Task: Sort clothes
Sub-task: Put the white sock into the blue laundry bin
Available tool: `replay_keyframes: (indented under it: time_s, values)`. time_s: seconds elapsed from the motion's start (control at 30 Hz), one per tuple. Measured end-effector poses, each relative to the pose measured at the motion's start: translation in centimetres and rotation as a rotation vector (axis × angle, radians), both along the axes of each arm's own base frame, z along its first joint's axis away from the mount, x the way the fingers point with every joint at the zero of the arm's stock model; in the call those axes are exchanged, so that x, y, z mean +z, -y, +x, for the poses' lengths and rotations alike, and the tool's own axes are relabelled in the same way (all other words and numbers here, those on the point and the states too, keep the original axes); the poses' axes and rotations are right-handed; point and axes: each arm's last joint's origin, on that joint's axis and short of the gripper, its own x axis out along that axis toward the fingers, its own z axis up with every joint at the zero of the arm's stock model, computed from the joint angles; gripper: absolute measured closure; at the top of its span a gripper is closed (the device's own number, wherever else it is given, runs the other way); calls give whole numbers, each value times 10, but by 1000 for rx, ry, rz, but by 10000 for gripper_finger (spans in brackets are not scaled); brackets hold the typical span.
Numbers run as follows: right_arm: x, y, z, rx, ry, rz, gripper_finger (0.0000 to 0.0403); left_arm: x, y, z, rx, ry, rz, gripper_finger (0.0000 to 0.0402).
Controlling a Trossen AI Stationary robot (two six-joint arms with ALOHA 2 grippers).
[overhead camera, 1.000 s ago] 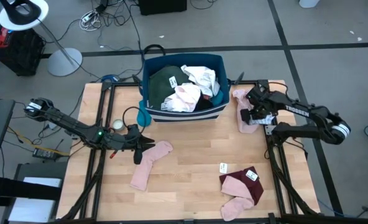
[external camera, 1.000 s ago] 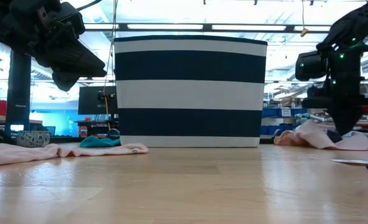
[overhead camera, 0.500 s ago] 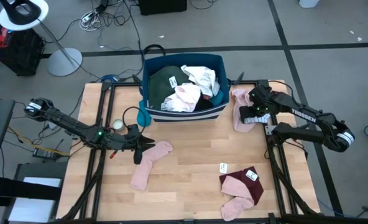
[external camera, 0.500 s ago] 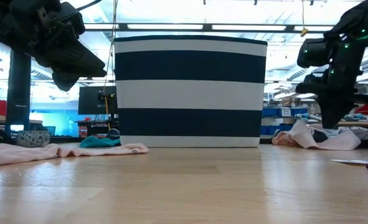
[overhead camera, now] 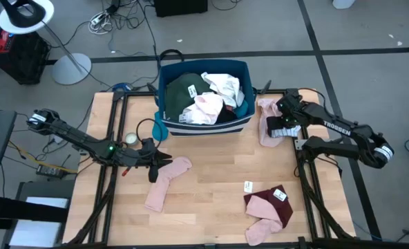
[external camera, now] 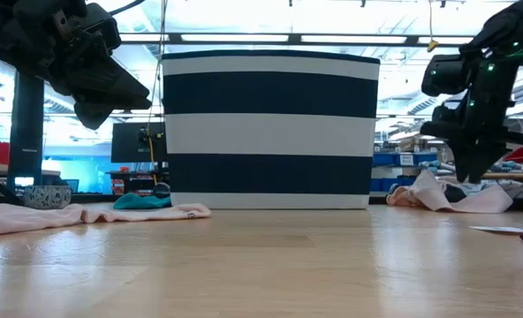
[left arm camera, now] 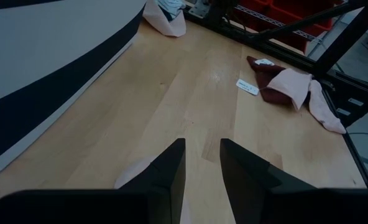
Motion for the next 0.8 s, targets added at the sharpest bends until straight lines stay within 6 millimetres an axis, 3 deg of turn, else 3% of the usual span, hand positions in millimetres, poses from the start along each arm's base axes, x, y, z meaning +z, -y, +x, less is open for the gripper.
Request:
replay_keyframes:
  time_s: [0.27, 0.4, 0.5, 0.8]
  values:
    - [-35, 1, 2, -38, -37, 83, 291, 0, 0, 0, 0, 1, 0, 296]
    - [-39, 2, 4, -3, 1, 103, 343, 0, 0, 0, 0, 0, 0, 296]
    - [-27, 4, 7, 32, 26, 96, 390, 0, 0, 0, 0, 0, 0, 296]
    - [41, 5, 12, 70, 67, -34, 399, 0, 0, 0, 0, 0, 0, 296]
